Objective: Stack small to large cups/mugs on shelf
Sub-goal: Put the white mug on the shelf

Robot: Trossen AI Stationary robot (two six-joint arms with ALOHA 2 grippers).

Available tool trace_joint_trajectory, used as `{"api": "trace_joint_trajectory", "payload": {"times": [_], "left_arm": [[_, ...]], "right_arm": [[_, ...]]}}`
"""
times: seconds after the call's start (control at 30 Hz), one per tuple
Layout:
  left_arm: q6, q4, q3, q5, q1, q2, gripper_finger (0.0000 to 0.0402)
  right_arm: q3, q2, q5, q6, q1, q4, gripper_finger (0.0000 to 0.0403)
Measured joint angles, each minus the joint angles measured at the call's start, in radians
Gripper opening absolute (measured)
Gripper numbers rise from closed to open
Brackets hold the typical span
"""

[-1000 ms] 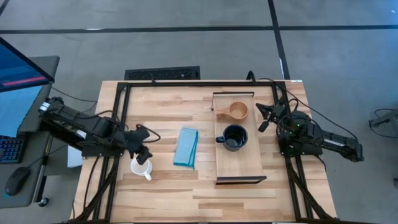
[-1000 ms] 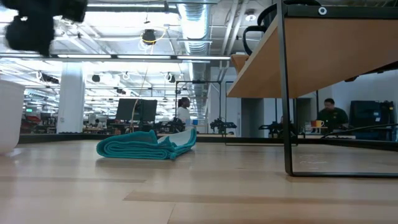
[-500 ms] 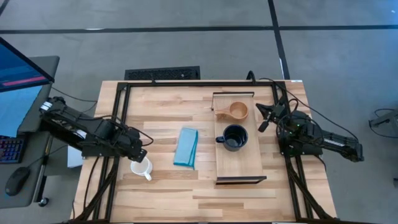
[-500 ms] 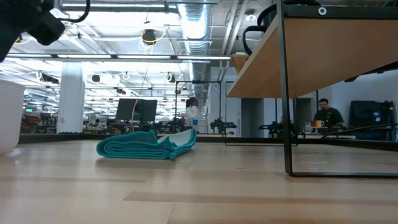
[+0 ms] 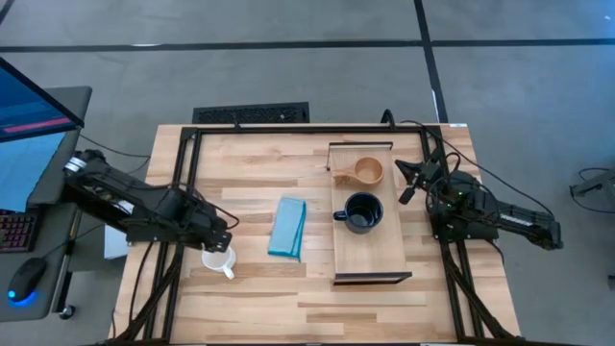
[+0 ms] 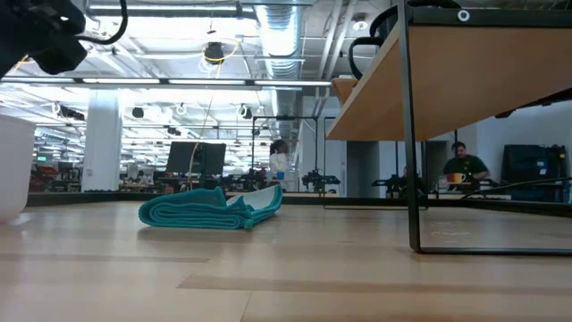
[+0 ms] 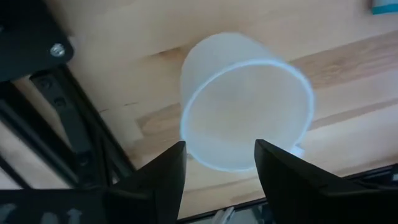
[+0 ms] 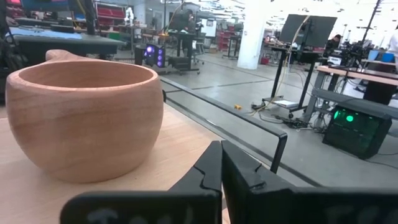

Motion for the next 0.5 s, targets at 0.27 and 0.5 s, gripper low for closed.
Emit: {"api": "trace_joint_trajectory", "payload": {"times": [0.27,0.5], "left_arm": [[0.080,0.005,0.000,0.049,0.000,0.058,0.0183],[0.102,0.006,0.000,0.038,0.000,0.076,0.0183]], "right_arm": [[0.000,0.000,0.000,0.000,0.000,0.001,0.0024],[0.000,0.000,0.000,0.000,0.000,0.001,0.0027]]}}
